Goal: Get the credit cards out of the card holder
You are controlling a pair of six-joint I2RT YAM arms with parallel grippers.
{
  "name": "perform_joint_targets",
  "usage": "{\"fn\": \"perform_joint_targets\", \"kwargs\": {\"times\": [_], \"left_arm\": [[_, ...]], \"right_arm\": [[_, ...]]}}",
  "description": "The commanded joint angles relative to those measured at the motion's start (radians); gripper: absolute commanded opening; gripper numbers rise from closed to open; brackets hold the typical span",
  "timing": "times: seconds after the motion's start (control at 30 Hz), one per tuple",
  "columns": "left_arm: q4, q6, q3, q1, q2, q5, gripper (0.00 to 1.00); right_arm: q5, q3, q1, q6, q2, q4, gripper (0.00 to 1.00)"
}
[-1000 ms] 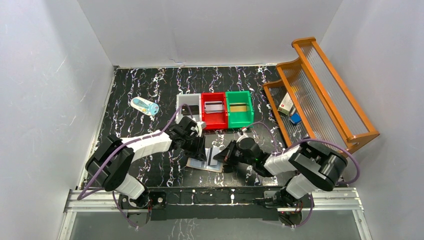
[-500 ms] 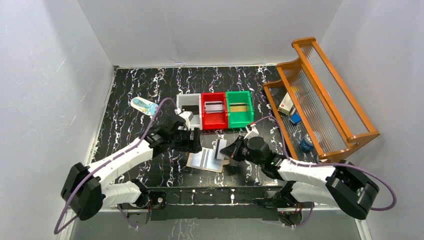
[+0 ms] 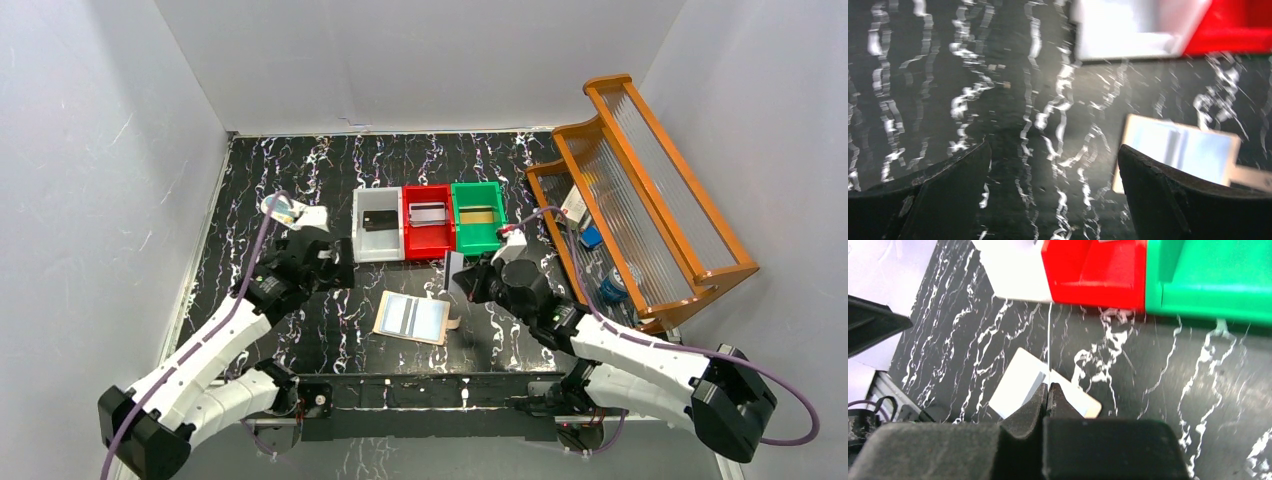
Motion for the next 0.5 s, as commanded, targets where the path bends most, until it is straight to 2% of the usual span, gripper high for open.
{"fn": "perform_joint_targets", "kwargs": {"times": [0.0, 0.07, 0.13, 0.23, 0.33, 0.47], "left_arm": [[-0.002, 0.059, -0.034, 0.188, -0.054, -0.06, 0.98], [0.035, 0.062, -0.061, 0.28, -0.047, 0.033, 0.98], [0.059, 0.044, -0.089, 0.327, -0.04, 0.075, 0.98], [0.077, 0.022, -0.102, 0.333, -0.055, 0.133, 0.98], [0.086, 0.031, -0.116, 0.332, -0.085, 0.156, 0.98], [0.109, 0.041, -0.124, 0.332, -0.094, 0.106, 0.98]], "right_arm": [[0.061, 0.134, -0.002, -0.249, 0.019, -0.004, 0.0], [0.063, 0.181, -0.002, -0.345, 0.059, 0.012, 0.0], [0.065, 0.25, -0.002, -0.46, 0.119, -0.001, 0.0], [0.023, 0.373, -0.002, -0.662, 0.223, -0.087, 0.0], [-0.044, 0.453, -0.003, -0.836, 0.3, -0.086, 0.0], [0.079, 0.518, -0.003, -1.004, 0.41, -0.088, 0.0]]}}
